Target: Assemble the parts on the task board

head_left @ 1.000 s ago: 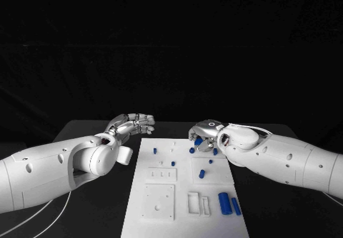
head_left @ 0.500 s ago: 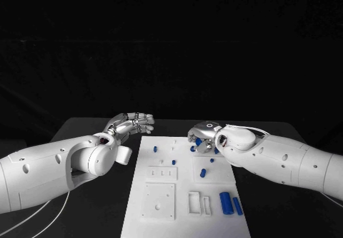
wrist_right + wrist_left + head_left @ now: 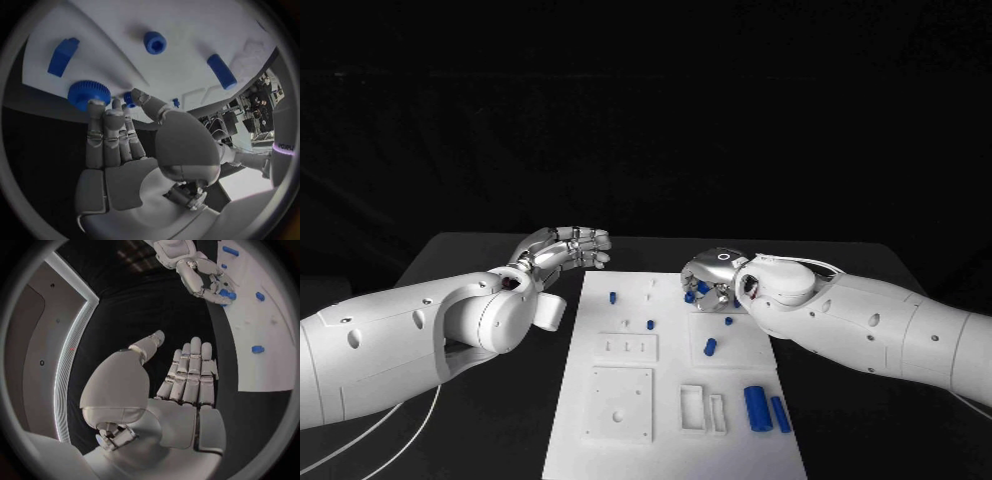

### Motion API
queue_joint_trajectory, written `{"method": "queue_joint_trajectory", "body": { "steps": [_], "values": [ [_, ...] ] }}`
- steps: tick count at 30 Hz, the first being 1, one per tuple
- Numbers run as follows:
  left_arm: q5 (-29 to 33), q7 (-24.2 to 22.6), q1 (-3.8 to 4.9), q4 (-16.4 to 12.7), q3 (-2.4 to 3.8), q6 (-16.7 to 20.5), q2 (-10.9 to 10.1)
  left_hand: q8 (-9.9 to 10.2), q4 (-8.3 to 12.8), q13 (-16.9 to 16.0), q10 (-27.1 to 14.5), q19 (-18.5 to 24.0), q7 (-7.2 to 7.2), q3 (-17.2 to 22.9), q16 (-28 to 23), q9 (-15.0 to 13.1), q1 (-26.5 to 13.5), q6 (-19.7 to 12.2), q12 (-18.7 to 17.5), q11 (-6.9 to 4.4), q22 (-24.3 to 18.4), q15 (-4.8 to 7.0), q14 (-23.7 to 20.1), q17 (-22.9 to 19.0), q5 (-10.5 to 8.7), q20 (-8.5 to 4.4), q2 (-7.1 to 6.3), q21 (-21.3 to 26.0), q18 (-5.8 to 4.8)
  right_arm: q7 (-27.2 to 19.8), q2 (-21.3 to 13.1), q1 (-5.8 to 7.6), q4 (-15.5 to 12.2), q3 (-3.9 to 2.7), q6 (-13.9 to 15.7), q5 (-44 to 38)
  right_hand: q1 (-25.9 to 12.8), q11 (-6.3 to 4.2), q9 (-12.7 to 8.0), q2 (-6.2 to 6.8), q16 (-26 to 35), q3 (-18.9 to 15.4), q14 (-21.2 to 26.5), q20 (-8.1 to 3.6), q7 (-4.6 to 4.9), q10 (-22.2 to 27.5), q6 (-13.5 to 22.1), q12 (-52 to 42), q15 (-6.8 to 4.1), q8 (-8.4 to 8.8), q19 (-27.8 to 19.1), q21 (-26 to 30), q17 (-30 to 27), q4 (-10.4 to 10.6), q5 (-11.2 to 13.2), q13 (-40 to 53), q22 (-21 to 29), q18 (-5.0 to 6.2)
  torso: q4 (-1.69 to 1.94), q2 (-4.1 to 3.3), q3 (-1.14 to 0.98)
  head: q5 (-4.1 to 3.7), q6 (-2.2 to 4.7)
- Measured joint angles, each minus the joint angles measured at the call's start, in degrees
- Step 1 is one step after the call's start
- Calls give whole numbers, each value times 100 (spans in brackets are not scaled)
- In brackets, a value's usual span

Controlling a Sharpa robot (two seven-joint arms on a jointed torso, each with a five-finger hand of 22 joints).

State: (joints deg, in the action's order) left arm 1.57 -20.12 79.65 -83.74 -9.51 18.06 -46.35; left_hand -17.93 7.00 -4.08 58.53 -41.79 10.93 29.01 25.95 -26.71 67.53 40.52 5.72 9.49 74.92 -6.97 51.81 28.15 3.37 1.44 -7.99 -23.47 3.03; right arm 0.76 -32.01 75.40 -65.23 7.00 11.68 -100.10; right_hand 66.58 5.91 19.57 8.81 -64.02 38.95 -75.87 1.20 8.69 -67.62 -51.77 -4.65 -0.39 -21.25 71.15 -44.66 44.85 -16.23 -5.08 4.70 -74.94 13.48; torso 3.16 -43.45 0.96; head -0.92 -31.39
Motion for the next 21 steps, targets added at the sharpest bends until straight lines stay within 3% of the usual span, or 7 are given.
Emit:
{"method": "queue_joint_trajectory", "body": {
  "steps": [15,21],
  "values": [
    [-4,4,0,13,0,-8,1,23,0,-1,21,0,0,0,0,5,-22,0,0,-21,-1,0,0,0,0,0,22,0,-7,-4,19,18,-23,-22,-4,-52,-67,-71,36,-68,-54,83,20,-62,-19,-170,-103,-40,-65,-28,17,-94,-76,11,86,69,1,-29,3,-62,5,-3,40],
    [-6,5,0,13,0,-10,4,23,15,-1,21,0,0,15,0,5,-22,0,-22,-21,-1,0,0,0,0,0,22,0,-8,1,27,27,-24,-29,9,-69,-99,-71,36,-36,-75,83,10,-80,-20,-170,-141,-69,-75,-28,36,-118,-95,11,86,78,1,-31,3,-81,7,5,53]
  ]
}}
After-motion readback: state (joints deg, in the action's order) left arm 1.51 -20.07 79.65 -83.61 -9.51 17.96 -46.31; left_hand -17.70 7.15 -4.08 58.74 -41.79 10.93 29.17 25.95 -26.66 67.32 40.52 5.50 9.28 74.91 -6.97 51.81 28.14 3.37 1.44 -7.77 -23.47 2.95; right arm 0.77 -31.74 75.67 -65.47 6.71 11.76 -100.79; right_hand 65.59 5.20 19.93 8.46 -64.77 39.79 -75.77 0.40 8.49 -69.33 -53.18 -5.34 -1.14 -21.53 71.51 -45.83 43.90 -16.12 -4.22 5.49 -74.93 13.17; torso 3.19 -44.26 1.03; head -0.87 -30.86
